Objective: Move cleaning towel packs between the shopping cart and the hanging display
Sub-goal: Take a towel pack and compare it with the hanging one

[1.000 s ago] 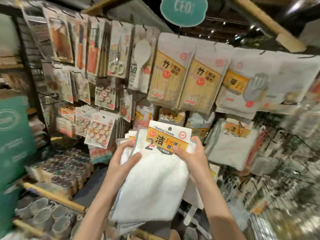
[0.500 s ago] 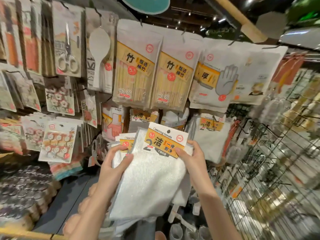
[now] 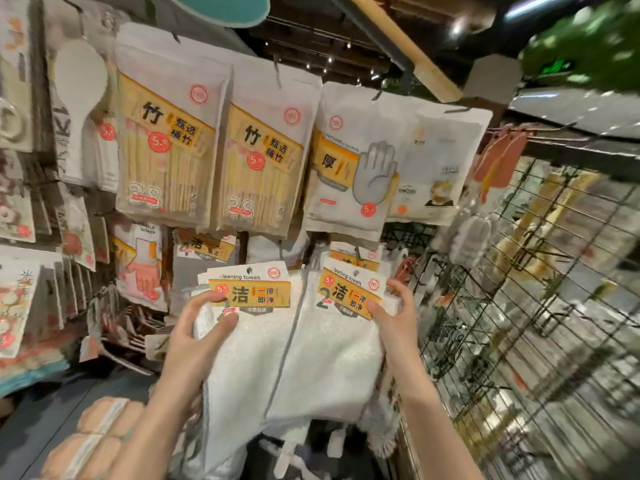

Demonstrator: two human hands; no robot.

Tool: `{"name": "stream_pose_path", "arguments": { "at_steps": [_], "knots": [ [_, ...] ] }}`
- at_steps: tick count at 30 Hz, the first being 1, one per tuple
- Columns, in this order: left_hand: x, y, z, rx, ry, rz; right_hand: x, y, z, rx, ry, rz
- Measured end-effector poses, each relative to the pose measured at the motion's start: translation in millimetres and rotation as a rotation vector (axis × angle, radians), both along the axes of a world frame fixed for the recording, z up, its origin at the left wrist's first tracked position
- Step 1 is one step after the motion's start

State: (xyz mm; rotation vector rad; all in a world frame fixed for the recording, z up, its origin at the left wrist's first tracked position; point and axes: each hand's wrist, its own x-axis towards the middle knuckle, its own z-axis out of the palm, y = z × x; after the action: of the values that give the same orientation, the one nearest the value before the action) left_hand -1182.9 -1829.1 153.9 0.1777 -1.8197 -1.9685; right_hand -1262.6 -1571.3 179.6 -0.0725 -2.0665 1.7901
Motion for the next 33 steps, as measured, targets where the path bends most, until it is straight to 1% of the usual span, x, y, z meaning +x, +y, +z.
{"name": "stream_pose_path", "arguments": {
  "at_steps": [4,12,18,28,30,33],
  "knots": [
    [-8,3,-3,0.007,-0.021,0.021,-22,13,8,0.007,0.045,0.006],
    [-16,5,-5,-0.006,0.002,0.031,-59,18,6,0.025,0.040,-0.061],
    [-23,6,-2,-0.016,0.011,0.019,-67,20,5,0.054,0.034,-0.066],
    [-25,7,1,-0.035,0.008,-0.010,-71,20,-9,0.025,0.056,-0.091],
    [-25,8,2,-0.036,0.014,-0.013,-79,17,-9,0.057,0.072,-0.061],
    [-25,10,3,-0.049,0.002,-0.010,-95,13,-9,0.133,0.041,-0.030]
  ]
}}
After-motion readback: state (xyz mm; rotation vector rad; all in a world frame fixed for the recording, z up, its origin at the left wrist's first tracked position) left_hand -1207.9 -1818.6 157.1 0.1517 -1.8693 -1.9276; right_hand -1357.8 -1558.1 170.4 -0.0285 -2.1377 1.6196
